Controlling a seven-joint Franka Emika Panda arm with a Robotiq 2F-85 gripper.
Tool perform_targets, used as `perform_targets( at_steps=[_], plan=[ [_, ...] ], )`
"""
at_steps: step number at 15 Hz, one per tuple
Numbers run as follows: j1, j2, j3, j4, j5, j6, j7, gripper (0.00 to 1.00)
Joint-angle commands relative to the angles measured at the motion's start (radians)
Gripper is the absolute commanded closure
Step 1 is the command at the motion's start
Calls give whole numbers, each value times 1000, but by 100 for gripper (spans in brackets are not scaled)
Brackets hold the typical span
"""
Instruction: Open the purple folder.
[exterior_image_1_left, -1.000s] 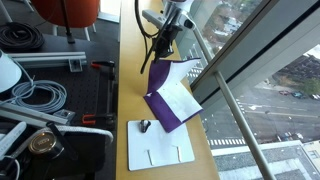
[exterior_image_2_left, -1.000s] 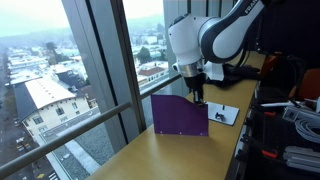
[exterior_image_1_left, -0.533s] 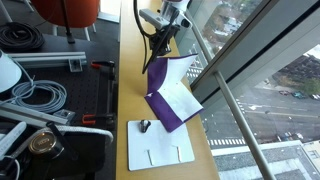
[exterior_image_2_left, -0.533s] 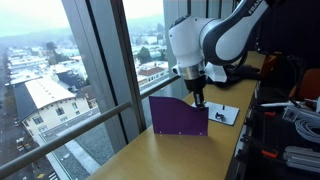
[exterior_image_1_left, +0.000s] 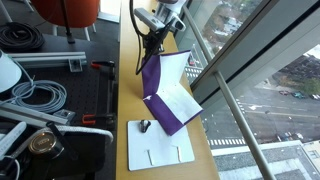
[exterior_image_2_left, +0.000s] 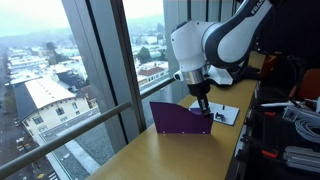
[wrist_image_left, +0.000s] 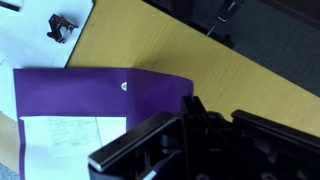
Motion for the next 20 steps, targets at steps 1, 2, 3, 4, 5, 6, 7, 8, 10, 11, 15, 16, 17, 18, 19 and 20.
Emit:
perform_targets(
  at_steps=[1, 2, 3, 4, 5, 6, 7, 8, 10, 11, 15, 16, 17, 18, 19, 20],
  plan=[
    [-19, -9, 20, -12, 41, -3, -43, 100],
    [-19, -9, 21, -12, 48, -4, -50, 100],
    [-19, -9, 21, -13, 52, -4, -55, 100],
    [-19, -8, 21, -13, 58, -4, -60, 100],
    [-19, -7, 21, -12, 61, -5, -66, 100],
    [-20, -6, 21, -12, 63, -7, -69, 100],
    [-20, -5, 20, -12, 64, -7, -71, 100],
    [-21, -5, 21, -12, 65, -8, -75, 100],
    [-22, -5, 21, -15, 67, -7, -85, 100],
    [-22, -5, 22, -19, 67, -5, -88, 74],
    [-28, -5, 25, -27, 78, -11, -112, 51],
    [-30, -5, 26, -29, 81, -12, -120, 45],
    [-31, -6, 27, -31, 84, -12, -126, 36],
    [-32, -7, 28, -34, 85, -12, -132, 30],
    [-33, -10, 29, -37, 87, -11, -140, 23],
    [-36, -14, 30, -42, 90, -9, -149, 15]
  ],
)
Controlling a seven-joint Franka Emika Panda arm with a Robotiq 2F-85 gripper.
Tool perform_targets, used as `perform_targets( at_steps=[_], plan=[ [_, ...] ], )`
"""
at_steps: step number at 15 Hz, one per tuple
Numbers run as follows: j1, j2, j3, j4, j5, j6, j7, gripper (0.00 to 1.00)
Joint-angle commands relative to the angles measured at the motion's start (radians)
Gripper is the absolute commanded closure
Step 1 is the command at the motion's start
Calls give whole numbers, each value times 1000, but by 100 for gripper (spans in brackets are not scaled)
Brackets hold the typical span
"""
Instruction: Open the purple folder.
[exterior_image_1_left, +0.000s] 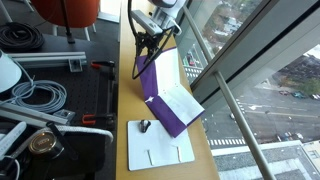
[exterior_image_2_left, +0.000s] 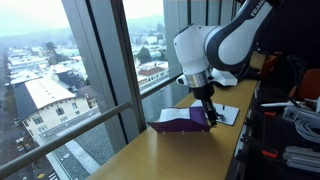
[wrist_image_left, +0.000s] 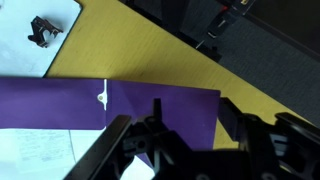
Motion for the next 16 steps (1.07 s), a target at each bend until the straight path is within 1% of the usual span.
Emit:
perform_targets(
  at_steps=[1, 2, 3, 6, 11, 16],
  plan=[
    [-31, -22, 28, -15, 35, -3, -48, 8],
    [-36, -29, 32, -18, 42, 1, -59, 1],
    [-42, -34, 37, -19, 53, 7, -71, 0],
    [-67, -60, 55, -27, 104, 28, -122, 0],
    [-121, -105, 80, -57, 209, 115, -225, 0],
    [-176, -130, 85, -39, 359, 88, -298, 0]
  ],
)
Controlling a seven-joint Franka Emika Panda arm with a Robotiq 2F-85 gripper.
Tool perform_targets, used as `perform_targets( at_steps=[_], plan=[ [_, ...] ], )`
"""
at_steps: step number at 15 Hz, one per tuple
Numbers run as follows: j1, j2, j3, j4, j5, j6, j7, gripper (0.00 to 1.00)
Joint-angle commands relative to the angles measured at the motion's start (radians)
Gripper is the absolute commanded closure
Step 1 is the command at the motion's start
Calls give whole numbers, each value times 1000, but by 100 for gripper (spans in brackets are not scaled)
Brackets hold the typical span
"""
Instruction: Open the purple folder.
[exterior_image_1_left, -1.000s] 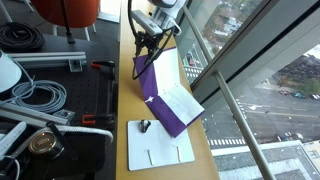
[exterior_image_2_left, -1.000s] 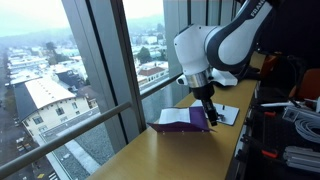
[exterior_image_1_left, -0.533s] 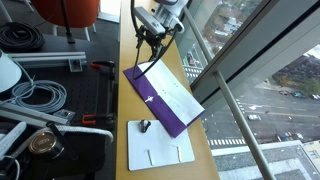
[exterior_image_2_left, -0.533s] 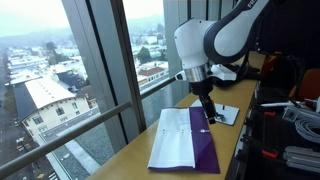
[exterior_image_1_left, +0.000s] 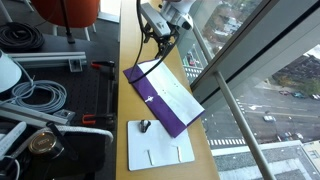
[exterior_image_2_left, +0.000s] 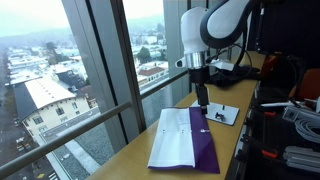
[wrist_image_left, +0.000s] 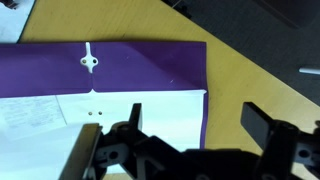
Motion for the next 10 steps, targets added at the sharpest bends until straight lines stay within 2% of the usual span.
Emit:
perform_targets(
  at_steps=[1, 6, 9, 10],
  plan=[
    [-55, -46, 21, -10, 115, -13, -62, 0],
    [-86, -66, 12, 2, 202, -68, -124, 0],
    [-82, -76, -2, 5, 189, -90, -96, 0],
    [-74, -51, -4, 5, 174, -60, -96, 0]
  ],
)
